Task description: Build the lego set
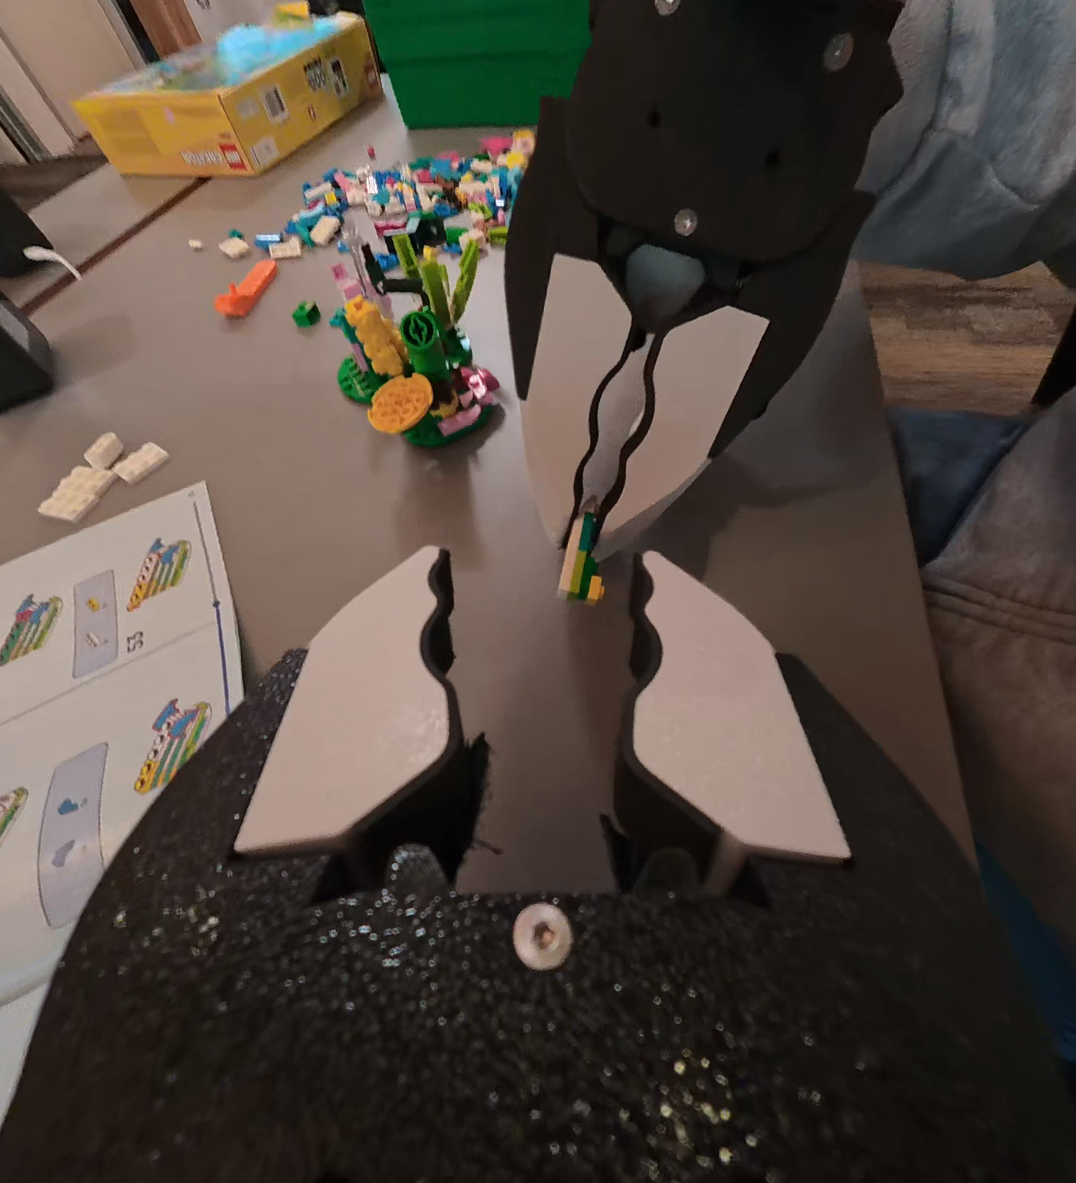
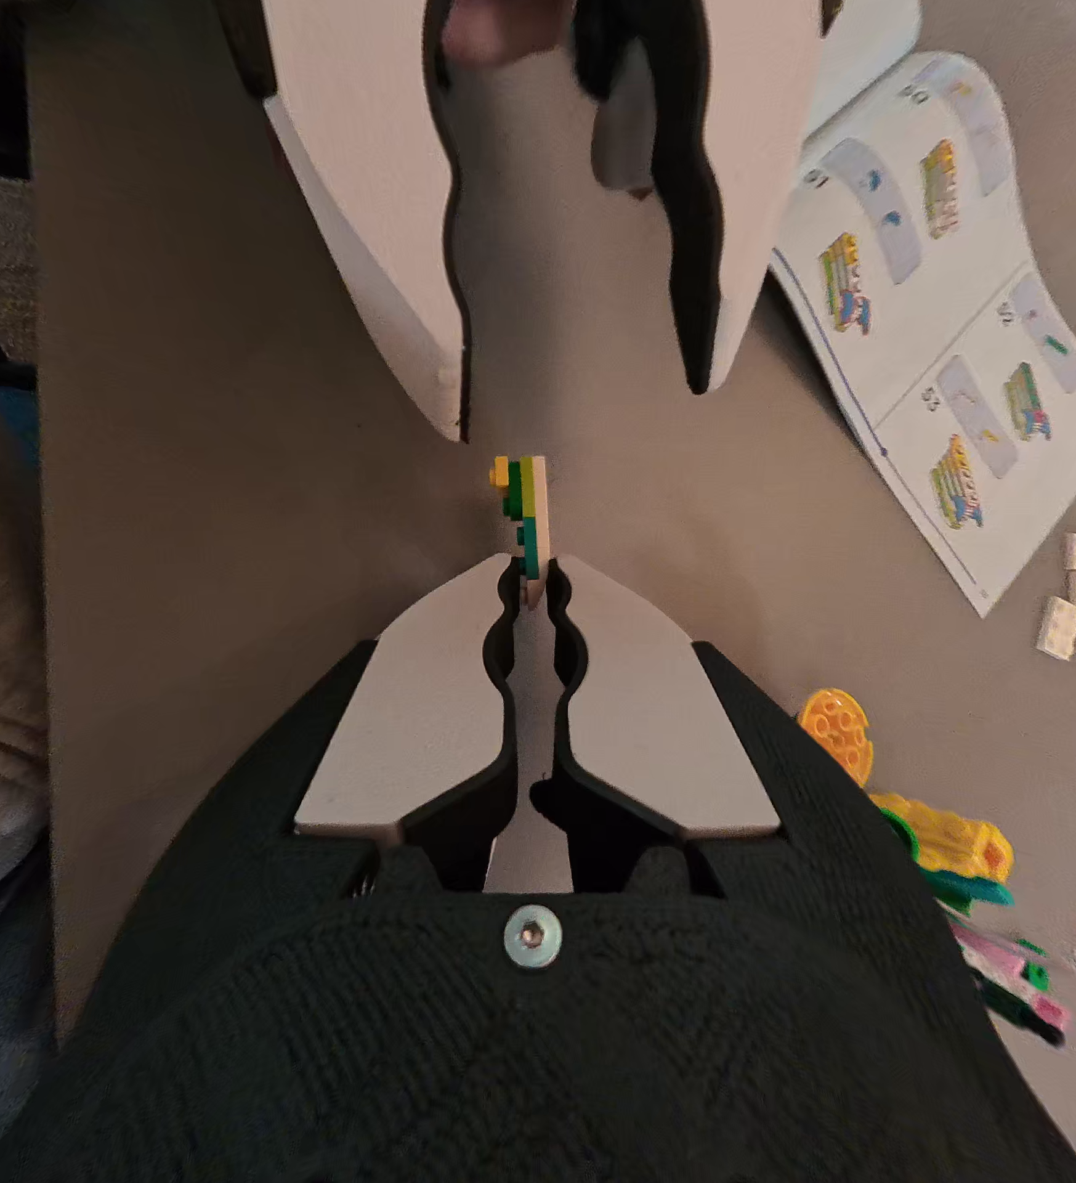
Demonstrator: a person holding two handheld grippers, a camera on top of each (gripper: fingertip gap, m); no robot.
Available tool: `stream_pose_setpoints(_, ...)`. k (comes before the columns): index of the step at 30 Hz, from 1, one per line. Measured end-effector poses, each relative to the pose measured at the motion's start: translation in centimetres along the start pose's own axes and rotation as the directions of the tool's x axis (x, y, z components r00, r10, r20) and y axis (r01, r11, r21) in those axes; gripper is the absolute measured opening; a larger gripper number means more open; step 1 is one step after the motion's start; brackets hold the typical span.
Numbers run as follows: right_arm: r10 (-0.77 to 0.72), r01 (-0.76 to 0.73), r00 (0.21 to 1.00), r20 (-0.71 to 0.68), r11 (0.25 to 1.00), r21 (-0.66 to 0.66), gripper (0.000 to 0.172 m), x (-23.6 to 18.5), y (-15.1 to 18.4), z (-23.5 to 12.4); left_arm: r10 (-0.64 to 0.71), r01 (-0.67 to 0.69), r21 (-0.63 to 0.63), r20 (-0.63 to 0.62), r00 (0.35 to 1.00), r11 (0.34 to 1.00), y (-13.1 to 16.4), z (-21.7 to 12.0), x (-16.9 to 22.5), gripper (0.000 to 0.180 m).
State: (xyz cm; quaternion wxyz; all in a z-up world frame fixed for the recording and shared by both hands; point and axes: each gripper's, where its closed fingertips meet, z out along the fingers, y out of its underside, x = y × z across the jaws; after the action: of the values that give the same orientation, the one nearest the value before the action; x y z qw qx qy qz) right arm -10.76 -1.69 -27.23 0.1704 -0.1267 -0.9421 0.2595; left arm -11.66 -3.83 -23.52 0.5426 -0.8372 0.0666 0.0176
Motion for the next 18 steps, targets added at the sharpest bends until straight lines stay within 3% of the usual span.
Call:
stream_pose_setpoints(1,-0.011,0.011,1.0,0.003,1.0,-0.01,0.007,0.0,0.1,0.4,-0.002,0.002,-0.024,-0.004,1.0,1.0,0.5,0.0,0.0,0.054)
stream_pose_setpoints(5,-0.024,0.024,1.0,0.017,1.0,-0.013,0.006,0.2,0.0,1.2,-0.025,0.023,-0.12,-0.013,1.0,0.992,2.3,0.1,0.0,0.057)
stream_pose_setpoints(10,-0.034,0.034,0.999,-0.021,0.999,-0.015,0.033,0.6,0.0,0.7,-0.013,0.014,-0.16,0.006,1.0,0.987,3.0,0.4,-0.2,0.06)
stream_pose_setpoints(12,-0.021,0.023,0.997,-0.078,0.999,0.027,0.035,0.8,-0.1,-0.1,0.01,-0.004,-0.148,0.041,0.999,0.989,2.8,0.5,-0.7,0.06)
stream_pose_setpoints(15,0.028,0.029,0.952,-0.305,0.983,0.181,0.032,2.6,-0.4,-2.7,0.037,-0.027,-0.106,0.098,0.994,0.994,2.0,0.2,-1.6,0.059)
stream_pose_setpoints(18,0.18,0.035,0.774,-0.607,0.945,0.325,0.025,5.1,1.1,-7.1,0.062,-0.055,-0.04,0.213,0.975,0.998,0.9,-0.3,-3.2,0.058)
